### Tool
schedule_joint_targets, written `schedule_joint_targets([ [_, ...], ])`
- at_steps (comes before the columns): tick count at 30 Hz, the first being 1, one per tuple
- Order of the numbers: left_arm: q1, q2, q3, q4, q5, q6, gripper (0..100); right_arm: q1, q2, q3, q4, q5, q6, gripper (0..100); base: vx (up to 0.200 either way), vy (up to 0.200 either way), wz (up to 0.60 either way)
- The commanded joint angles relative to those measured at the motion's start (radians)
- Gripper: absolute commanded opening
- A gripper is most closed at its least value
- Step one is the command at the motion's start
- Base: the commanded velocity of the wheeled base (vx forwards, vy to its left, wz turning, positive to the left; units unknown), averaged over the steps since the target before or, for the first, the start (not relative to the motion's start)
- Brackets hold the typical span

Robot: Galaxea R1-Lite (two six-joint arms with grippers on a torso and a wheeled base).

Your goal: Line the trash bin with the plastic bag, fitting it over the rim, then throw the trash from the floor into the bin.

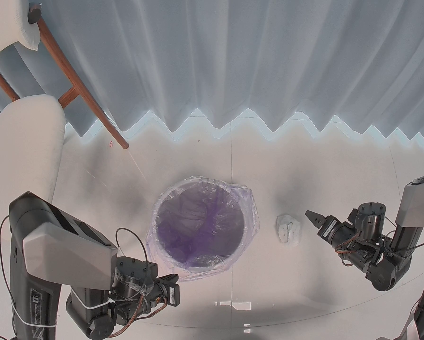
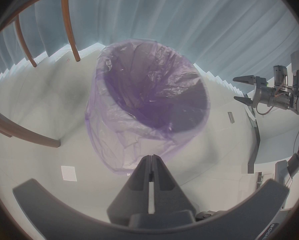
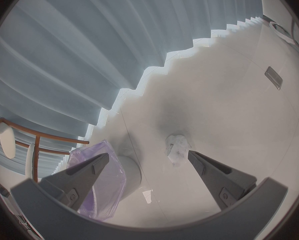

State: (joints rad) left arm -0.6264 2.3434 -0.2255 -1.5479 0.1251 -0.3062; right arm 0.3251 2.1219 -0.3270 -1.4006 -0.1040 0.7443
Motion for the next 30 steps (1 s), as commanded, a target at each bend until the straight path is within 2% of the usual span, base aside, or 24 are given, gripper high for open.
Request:
schedule_joint_targets([
  [1, 0.025, 0.045, -0.028, 0.0, -0.001, 0.002, 0, 0.002, 0.004, -0.003, 0.0, 0.0, -0.002, 100, 0.0, 0.0, 0.0],
  [5, 0.039, 0.099, -0.064, 0.0, -0.01, 0.024, 0, 0.0, 0.003, -0.009, 0.0, 0.0, -0.002, 100, 0.0, 0.0, 0.0],
  [9, 0.063, 0.14, -0.094, 0.002, -0.056, 0.064, 0, 0.0, 0.001, -0.004, 0.0, 0.0, -0.002, 100, 0.0, 0.0, 0.0],
  [14, 0.08, 0.166, -0.098, 0.002, -0.061, 0.067, 0, 0.0, 0.001, -0.001, 0.0, 0.0, 0.0, 100, 0.0, 0.0, 0.0],
  [18, 0.123, 0.22, -0.11, 0.005, -0.061, 0.11, 0, -0.001, 0.004, -0.001, 0.0, 0.0, 0.006, 100, 0.0, 0.0, 0.0],
  [22, 0.126, 0.217, -0.126, 0.029, -0.079, 0.111, 0, -0.001, 0.003, 0.003, 0.0, 0.0, 0.009, 100, 0.0, 0.0, 0.0],
  [27, 0.119, 0.139, -0.201, 0.31, -0.101, 0.131, 0, -0.001, 0.001, 0.009, 0.0, 0.0, 0.007, 100, 0.0, 0.0, 0.0],
  [30, 0.119, 0.128, -0.218, 0.362, -0.102, 0.165, 0, -0.001, 0.0, 0.009, 0.0, 0.0, 0.007, 100, 0.0, 0.0, 0.0],
])
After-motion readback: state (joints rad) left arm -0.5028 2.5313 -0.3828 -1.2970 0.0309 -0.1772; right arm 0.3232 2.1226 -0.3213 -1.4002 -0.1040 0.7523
